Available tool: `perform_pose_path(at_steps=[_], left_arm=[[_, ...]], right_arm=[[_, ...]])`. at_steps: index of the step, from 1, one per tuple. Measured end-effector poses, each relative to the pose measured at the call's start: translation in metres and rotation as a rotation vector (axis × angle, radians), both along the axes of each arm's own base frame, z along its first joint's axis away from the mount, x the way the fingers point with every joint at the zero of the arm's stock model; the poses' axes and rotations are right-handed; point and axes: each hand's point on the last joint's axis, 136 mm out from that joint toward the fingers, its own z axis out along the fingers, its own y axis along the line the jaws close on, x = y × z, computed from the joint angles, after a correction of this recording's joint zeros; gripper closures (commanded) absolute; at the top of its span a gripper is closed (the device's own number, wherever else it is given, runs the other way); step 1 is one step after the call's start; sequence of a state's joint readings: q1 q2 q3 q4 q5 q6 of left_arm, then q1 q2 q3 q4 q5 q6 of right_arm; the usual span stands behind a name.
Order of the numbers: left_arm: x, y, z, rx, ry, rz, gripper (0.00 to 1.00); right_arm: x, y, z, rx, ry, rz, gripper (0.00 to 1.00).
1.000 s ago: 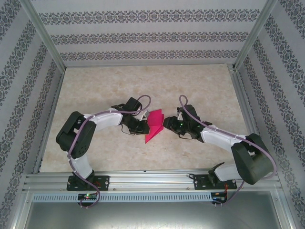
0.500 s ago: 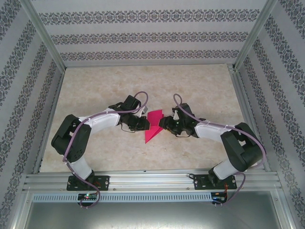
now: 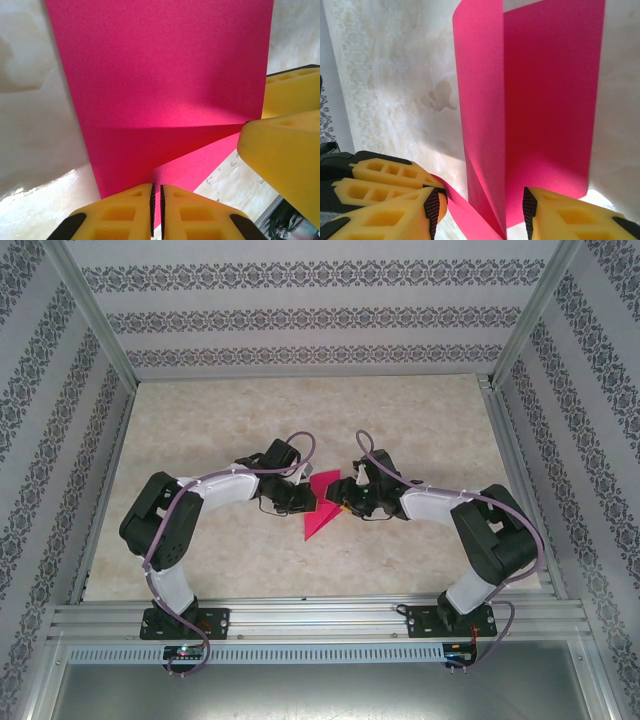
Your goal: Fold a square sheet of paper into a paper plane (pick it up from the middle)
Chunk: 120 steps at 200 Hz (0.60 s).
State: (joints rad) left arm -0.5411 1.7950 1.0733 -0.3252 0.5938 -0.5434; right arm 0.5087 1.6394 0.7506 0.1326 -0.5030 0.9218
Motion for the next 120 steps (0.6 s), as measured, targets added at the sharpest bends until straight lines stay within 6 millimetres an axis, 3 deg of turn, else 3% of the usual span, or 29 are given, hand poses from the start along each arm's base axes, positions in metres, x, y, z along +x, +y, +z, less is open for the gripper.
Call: perform_pose_path(at_steps=[39,57,73,120], left_arm=[[-0.001,0.0,-0.009,0.012,0.017,-0.003,0.84],[0.0,0.001,-0.011,0.017,0.015,0.001,0.77],[0.001,0.002,-0.01,0.014,-0.001,0.007,0.77],[-0.006,0.007,-0.004,0.0,-0.028,0.024,0.63]], right_arm=[[0.012,0.011,0.002,0.016,-0.001,0.021,0.54],[0.02,0.017,0.002,0.022,0.0,0.036,0.56],[0.025,0.021,0.001,0.018,-0.002,0.049,0.59],[0.033,0.022,-0.001,0.002,-0.002,0.087,0.82]])
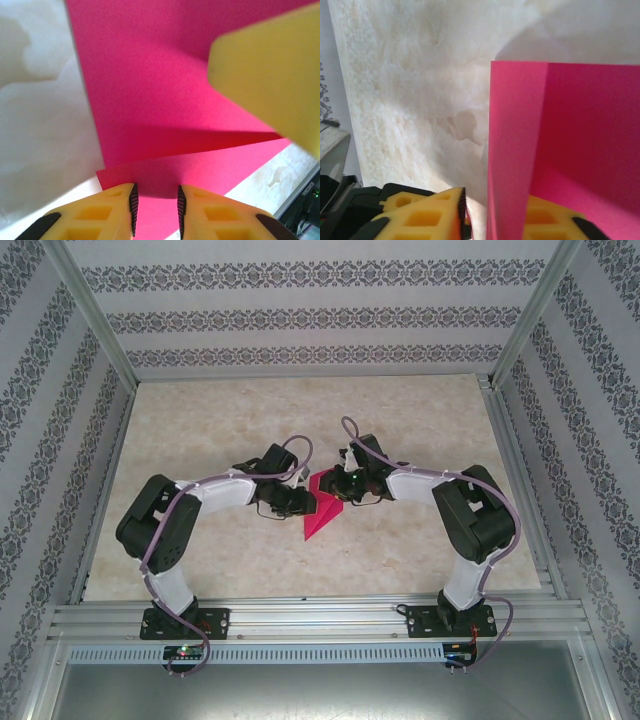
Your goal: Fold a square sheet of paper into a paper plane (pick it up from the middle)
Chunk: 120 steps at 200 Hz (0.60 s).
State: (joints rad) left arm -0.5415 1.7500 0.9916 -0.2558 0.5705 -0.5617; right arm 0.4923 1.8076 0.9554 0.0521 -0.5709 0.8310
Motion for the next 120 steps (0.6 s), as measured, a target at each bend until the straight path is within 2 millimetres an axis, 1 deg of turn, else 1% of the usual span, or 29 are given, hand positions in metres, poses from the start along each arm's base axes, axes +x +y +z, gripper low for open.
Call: perform_pose_path(at_steps=[16,27,48,60,74,93,108,120], left_arm=[[-0.007,0.004,0.006,0.004,-0.024,0.008,0.57],[-0.011,0.006,0.012,0.016,-0.05,0.014,0.56],[-0.02,-0.004,0.027,0.057,-0.137,-0.006,0.51],[-0.028,-0.01,0.03,0.09,-0.179,-0.026,0.48],[-0.039,-0.015,0.027,0.155,-0.215,-0.05,0.46],[-0.05,-0.014,0.019,0.245,-0.249,-0.068,0.44],[-0.051,-0.011,0.015,0.296,-0.271,-0.064,0.42],[-0.047,-0.007,0.01,0.339,-0.286,-0.054,0.42]], right_arm=[[0.0,-0.001,0.0,0.004,0.008,0.0,0.85],[-0.001,-0.001,0.0,0.009,0.011,0.003,0.88],[-0.001,0.0,0.001,0.018,0.016,0.001,0.9],[-0.001,0.001,0.002,0.023,0.021,-0.003,0.91],[0.0,0.002,0.003,0.035,0.03,-0.01,0.92],[0.001,0.004,0.007,0.057,0.038,-0.023,0.94],[0.003,0.005,0.008,0.069,0.045,-0.037,0.94],[0.003,0.005,0.008,0.077,0.053,-0.049,0.93]])
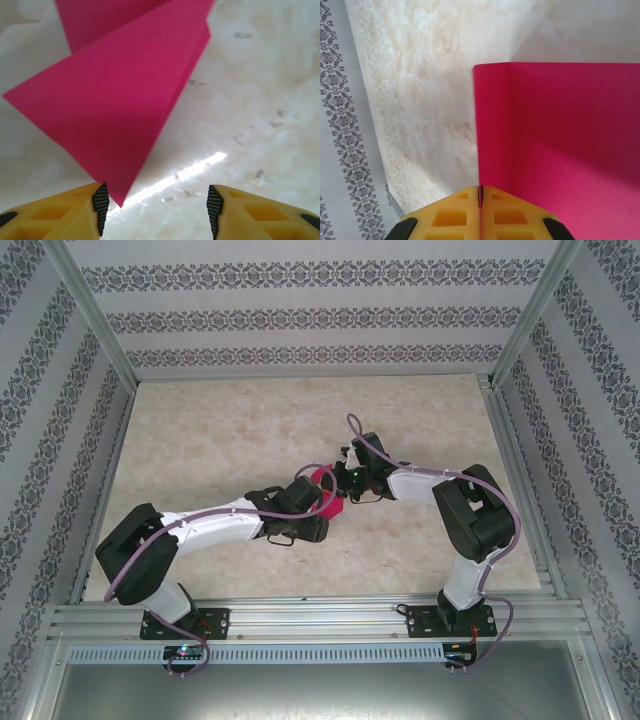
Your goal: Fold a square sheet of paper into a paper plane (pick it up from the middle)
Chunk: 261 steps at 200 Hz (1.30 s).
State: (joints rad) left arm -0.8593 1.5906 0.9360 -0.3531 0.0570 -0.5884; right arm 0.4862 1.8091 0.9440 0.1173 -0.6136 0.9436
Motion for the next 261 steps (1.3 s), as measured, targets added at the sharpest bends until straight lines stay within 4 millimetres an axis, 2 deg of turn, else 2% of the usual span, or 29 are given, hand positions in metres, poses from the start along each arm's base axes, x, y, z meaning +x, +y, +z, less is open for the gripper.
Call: perform_pose_path(at_steps=[46,57,111,173,198,226,239,261], left_arm=[[0.016,-0.002,-0.013,0.108,-0.059,0.022,0.45],[0.018,-0.002,-0.015,0.121,-0.066,0.025,0.46],[0.021,0.004,-0.021,0.165,-0.077,0.036,0.67],[0.023,0.006,-0.021,0.18,-0.092,0.026,0.76],[0.023,0.006,-0.021,0.191,-0.1,-0.002,0.75],[0.022,0.005,-0.021,0.203,-0.108,-0.041,0.7],[0.022,0.004,-0.021,0.205,-0.108,-0.057,0.65],[0.019,0.002,-0.021,0.191,-0.096,-0.072,0.52]], right_arm=[[0.0,0.0,0.0,0.013,0.02,-0.02,0.84],[0.0,0.0,0.0,0.014,0.024,-0.023,0.79],[0.004,-0.007,-0.001,0.009,0.036,-0.039,0.77],[0.006,-0.012,0.004,-0.001,0.031,-0.038,0.74],[0.005,-0.013,0.004,-0.012,0.041,-0.033,0.72],[0.005,-0.012,0.007,-0.019,0.038,-0.024,0.73],[0.007,-0.011,0.009,-0.019,0.035,-0.023,0.74],[0.008,-0.011,0.011,-0.019,0.028,-0.018,0.74]])
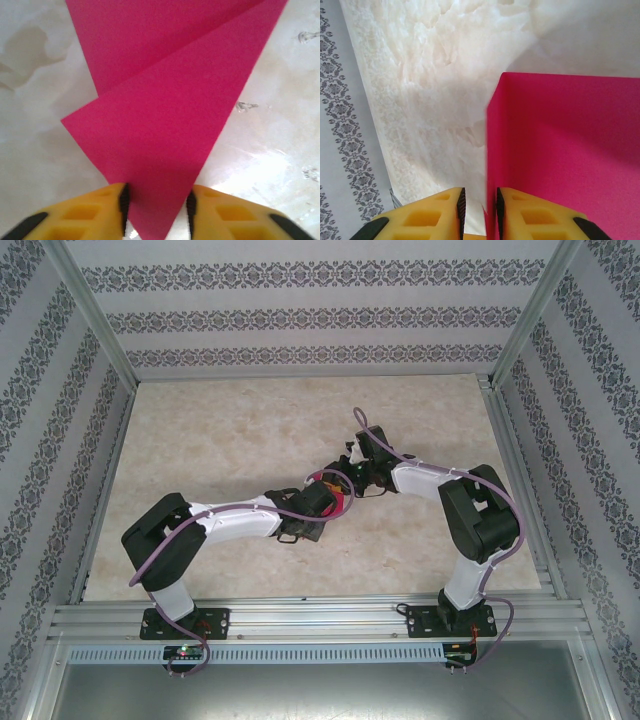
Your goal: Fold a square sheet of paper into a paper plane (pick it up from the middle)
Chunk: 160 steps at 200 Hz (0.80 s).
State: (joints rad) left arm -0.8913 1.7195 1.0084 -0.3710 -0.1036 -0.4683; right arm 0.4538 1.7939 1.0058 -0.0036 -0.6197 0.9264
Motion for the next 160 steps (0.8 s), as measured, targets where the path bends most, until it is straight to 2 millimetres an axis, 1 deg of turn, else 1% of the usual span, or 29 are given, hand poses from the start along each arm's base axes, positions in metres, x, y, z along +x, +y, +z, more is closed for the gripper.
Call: perform_pose_path(at_steps=[13,34,51,69,82,102,131,160], left_arm=[[-0.002,-0.001,0.002,-0.016,0.004,-0.002,0.45],[-0.007,0.0,0.012,-0.057,0.0,0.004,0.39],[-0.009,0.002,0.026,-0.099,-0.016,0.023,0.34],[-0.011,0.003,0.039,-0.153,-0.035,0.042,0.32],[-0.012,0.002,0.043,-0.175,-0.038,0.049,0.32],[-0.013,0.0,0.039,-0.181,-0.023,0.054,0.32],[-0.014,0.001,0.021,-0.145,0.011,0.058,0.32],[-0.011,0.002,0.008,-0.106,0.02,0.074,0.34]], right_arm=[[0.0,0.0,0.001,-0.001,-0.002,0.006,0.74],[0.0,0.002,0.003,0.003,-0.007,0.018,0.74],[-0.001,0.002,0.004,0.005,-0.008,0.027,0.74],[-0.002,0.002,0.004,0.002,-0.01,0.035,0.74],[-0.003,0.002,0.004,0.004,-0.008,0.041,0.74],[-0.004,0.003,0.004,0.009,-0.008,0.048,0.75],[-0.005,0.004,0.005,0.015,-0.005,0.054,0.75],[-0.004,0.002,0.005,0.017,-0.006,0.052,0.75]])
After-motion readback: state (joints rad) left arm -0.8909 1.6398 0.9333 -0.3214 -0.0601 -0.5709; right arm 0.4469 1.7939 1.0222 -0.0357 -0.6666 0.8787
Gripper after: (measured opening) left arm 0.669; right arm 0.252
